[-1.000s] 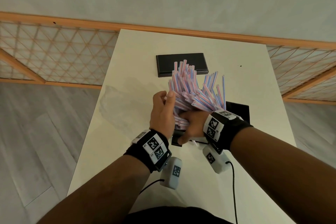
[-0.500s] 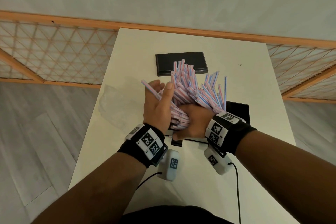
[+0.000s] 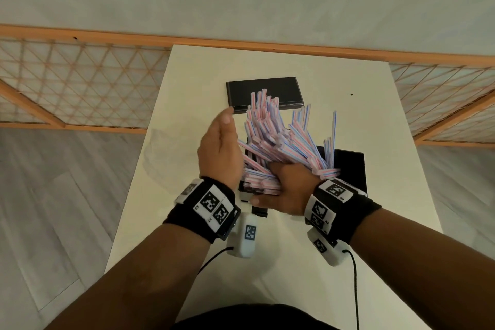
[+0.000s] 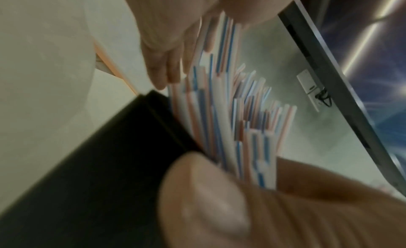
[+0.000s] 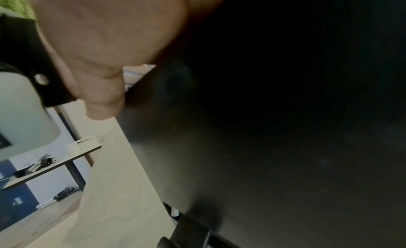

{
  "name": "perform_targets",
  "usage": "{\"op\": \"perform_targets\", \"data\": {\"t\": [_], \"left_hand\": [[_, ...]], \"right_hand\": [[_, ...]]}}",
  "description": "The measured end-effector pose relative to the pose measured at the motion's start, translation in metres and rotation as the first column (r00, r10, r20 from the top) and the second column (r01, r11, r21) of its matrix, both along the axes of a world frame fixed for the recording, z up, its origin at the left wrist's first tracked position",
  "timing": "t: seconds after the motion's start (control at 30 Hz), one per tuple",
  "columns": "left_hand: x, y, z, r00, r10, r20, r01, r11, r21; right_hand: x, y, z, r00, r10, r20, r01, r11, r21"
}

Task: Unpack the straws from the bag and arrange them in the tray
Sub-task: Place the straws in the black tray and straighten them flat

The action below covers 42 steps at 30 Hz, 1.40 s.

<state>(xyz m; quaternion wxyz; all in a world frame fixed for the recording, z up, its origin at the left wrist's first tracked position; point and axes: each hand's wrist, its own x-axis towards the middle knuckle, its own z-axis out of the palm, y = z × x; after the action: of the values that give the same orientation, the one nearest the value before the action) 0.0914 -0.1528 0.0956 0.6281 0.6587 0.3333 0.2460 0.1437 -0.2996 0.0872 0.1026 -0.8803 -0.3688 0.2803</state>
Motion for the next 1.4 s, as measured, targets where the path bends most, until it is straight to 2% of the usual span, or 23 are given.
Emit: {"op": "perform_targets", "data": {"t": [0.07,0.17,0.2,0.23,0.33,0.4,0.43,0.5,0.57,0.67,0.73,0.8,0.9,0.97,1.07,1.13,1.2,1.23,1.27,1.33,1.4], "left_hand": [[0.0,-0.002,-0.003,0.999,0.014,-0.053,-0.016,0.999,-0.04],[0.002,-0.002,-0.005,0.991,0.051,-0.121,-0.082,0.96,-0.268],[0.002,-0.003,-0.005,0.99,0.037,-0.14,-0.078,0.95,-0.304],[0.002,-0.004,-0.005,0.988,0.004,-0.151,-0.05,0.953,-0.299],[0.001,-0.013,-0.009,0.979,-0.105,-0.172,0.077,0.984,-0.162],[-0.002,-0.017,-0.012,0.975,-0.116,-0.188,0.092,0.987,-0.128],[-0.003,-0.017,-0.013,0.98,-0.088,-0.176,0.065,0.989,-0.131],[-0.004,-0.017,-0.006,0.987,-0.041,-0.153,0.002,0.969,-0.247],[-0.005,-0.017,-0.001,0.982,-0.086,-0.169,0.027,0.945,-0.326],[-0.006,-0.019,0.004,0.947,-0.214,-0.239,0.162,0.962,-0.22],[-0.007,-0.02,0.002,0.953,-0.2,-0.227,0.157,0.968,-0.196],[-0.007,-0.019,-0.003,0.972,-0.136,-0.193,0.101,0.978,-0.18],[-0.007,-0.02,-0.003,0.985,-0.097,-0.145,0.081,0.991,-0.109],[-0.008,-0.02,-0.005,0.984,-0.108,-0.14,0.093,0.989,-0.111],[-0.007,-0.021,-0.01,0.979,-0.139,-0.151,0.12,0.985,-0.127],[-0.006,-0.02,-0.011,0.981,-0.131,-0.141,0.114,0.986,-0.119],[-0.006,-0.017,-0.013,0.987,-0.099,-0.123,0.086,0.99,-0.108],[-0.007,-0.016,-0.016,0.989,-0.082,-0.121,0.069,0.992,-0.108],[-0.007,-0.015,-0.017,0.99,-0.069,-0.122,0.056,0.992,-0.109],[-0.007,-0.015,-0.019,0.992,-0.055,-0.114,0.041,0.991,-0.126],[-0.006,-0.016,-0.019,0.994,-0.053,-0.098,0.039,0.99,-0.136]], "right_hand": [[-0.004,-0.001,-0.001,0.999,-0.022,0.026,0.021,0.999,0.038],[-0.005,-0.003,0.004,0.998,-0.062,0.024,0.06,0.994,0.089],[-0.004,-0.003,0.007,0.998,-0.058,0.027,0.055,0.994,0.096],[-0.004,-0.003,0.01,0.998,-0.054,0.025,0.051,0.994,0.1],[-0.006,-0.003,0.025,1.0,-0.001,0.009,0.001,0.994,0.105],[-0.01,-0.004,0.037,0.997,0.066,0.029,-0.068,0.995,0.069],[-0.012,-0.006,0.043,0.994,0.099,0.039,-0.101,0.993,0.063],[-0.016,-0.011,0.058,0.986,0.153,0.068,-0.159,0.983,0.09],[-0.02,-0.022,0.069,0.982,0.178,0.059,-0.183,0.978,0.101],[-0.023,-0.046,0.078,0.975,0.217,0.05,-0.213,0.975,-0.07],[-0.02,-0.063,0.08,0.961,0.264,0.079,-0.24,0.942,-0.235],[-0.015,-0.078,0.087,0.955,0.268,0.126,-0.224,0.931,-0.287],[-0.004,-0.093,0.091,0.931,0.293,0.218,-0.287,0.956,-0.059],[0.002,-0.1,0.087,0.938,0.273,0.215,-0.297,0.951,0.084],[0.007,-0.102,0.084,0.987,0.152,0.055,-0.162,0.925,0.344],[0.006,-0.109,0.087,0.994,0.1,-0.044,-0.074,0.914,0.399],[0.002,-0.118,0.095,0.99,0.046,-0.134,-0.001,0.947,0.32],[0.001,-0.123,0.097,0.989,0.012,-0.144,0.017,0.979,0.201],[0.001,-0.125,0.096,0.994,-0.002,-0.108,0.006,0.999,0.044],[0.006,-0.129,0.087,0.999,-0.021,0.044,0.031,0.967,-0.252],[0.02,-0.133,0.074,0.976,-0.133,0.174,0.186,0.921,-0.341]]}}
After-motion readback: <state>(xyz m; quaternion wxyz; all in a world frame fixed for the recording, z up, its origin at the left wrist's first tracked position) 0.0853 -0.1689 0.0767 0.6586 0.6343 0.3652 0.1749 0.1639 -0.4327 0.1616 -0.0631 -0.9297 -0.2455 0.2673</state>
